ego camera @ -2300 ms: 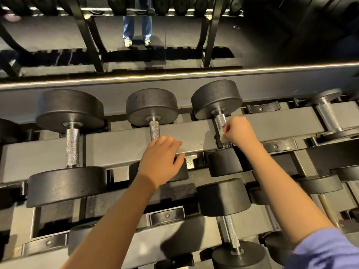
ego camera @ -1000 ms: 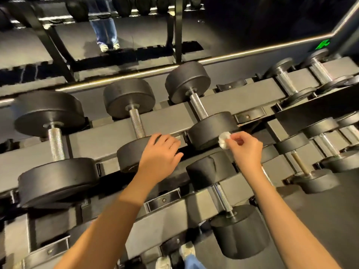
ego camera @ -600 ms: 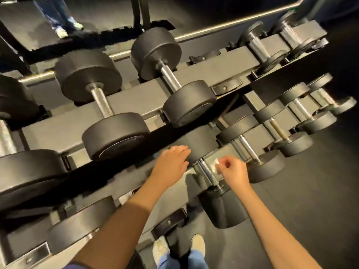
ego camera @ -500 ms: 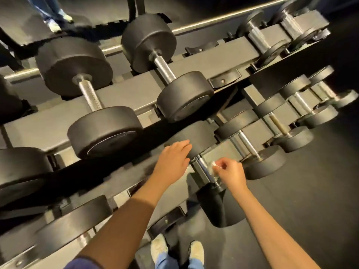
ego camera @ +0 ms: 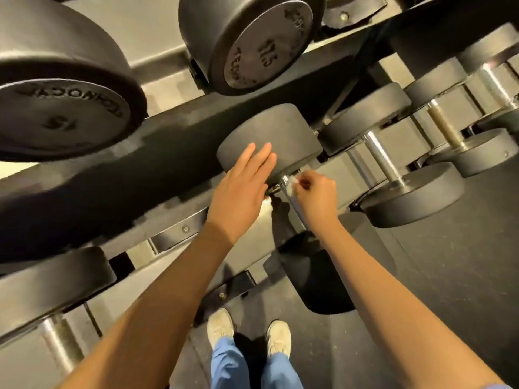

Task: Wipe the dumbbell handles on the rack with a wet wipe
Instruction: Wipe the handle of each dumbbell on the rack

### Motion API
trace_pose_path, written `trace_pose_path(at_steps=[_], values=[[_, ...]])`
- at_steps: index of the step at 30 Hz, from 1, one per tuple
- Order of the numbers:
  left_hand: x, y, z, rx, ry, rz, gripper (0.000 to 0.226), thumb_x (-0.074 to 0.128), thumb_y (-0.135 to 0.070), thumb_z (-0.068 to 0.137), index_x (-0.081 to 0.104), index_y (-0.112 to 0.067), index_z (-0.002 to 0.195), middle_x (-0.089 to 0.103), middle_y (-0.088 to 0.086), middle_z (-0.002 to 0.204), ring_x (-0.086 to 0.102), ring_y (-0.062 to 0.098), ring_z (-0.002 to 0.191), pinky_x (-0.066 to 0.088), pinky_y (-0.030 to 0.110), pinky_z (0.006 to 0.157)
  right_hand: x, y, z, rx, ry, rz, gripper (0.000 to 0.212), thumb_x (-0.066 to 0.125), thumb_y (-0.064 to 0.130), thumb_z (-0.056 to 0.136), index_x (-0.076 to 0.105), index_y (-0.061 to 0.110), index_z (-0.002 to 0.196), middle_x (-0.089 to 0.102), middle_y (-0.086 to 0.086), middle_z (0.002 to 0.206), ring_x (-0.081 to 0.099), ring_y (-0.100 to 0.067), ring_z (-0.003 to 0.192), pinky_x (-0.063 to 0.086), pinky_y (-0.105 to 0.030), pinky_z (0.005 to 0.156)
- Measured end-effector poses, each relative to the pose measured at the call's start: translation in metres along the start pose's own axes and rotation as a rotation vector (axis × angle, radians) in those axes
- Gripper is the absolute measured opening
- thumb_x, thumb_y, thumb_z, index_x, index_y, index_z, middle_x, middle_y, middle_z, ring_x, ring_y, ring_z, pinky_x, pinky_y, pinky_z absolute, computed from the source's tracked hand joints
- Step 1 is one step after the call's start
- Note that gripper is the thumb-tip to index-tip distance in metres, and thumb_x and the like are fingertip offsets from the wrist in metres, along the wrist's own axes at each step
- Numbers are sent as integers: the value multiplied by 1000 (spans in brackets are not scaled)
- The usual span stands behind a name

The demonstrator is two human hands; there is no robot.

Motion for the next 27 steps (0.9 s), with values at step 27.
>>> trace_pose_path(at_steps=[27], values=[[9,-3,0,-53,-66,-78,52,43,-22,96,31,-15,147,24,-1,157,12,21,147,49,41,99,-8,-24,-9,139,558,-439,11,67,2,72,67,9,81,67,-7,90,66,-23,85,58,-36,79]])
Point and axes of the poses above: each hand's wrist, its own z-axis towards the middle knuckle, its own x-axis out of the palm, y = z × x, the point moved 6 cm from there along z, towards the middle knuckle
